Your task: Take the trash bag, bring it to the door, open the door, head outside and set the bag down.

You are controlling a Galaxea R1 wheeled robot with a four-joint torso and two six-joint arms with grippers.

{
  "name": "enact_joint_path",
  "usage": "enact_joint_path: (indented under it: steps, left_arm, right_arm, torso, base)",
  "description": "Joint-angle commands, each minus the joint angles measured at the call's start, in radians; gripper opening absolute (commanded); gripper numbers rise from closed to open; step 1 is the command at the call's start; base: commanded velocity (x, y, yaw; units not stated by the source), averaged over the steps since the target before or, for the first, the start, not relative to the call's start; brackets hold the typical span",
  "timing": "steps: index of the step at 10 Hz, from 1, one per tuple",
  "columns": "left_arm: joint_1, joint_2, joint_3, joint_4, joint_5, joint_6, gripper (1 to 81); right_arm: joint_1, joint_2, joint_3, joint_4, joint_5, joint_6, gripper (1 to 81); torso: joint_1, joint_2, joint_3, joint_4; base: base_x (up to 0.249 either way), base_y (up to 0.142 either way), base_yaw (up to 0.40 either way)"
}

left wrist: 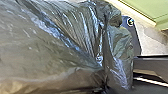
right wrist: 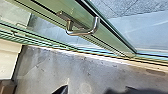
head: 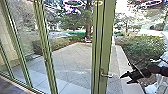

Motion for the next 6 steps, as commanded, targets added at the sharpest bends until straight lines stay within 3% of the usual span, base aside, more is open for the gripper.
enact_joint_path:
  steps: [1,6]
  left_arm:
    - [-0.056,0.0,0.003,-0.015,0.061,-0.004,1.0]
    - [-0.055,0.022,-0.034,-0.032,0.061,-0.004,1.0]
  right_arm:
    - [0.176,0.047,-0.068,0.011,-0.039,0.056,81.1]
    - [0.174,0.193,-0.263,0.01,-0.045,0.099,81.1]
  torso:
    - [0.0,0.0,0.0,0.0]
    - [0.0,0.0,0.0,0.0]
  base:
    - [0.0,0.0,0.0]
    - [0.0,0.0,0.0]
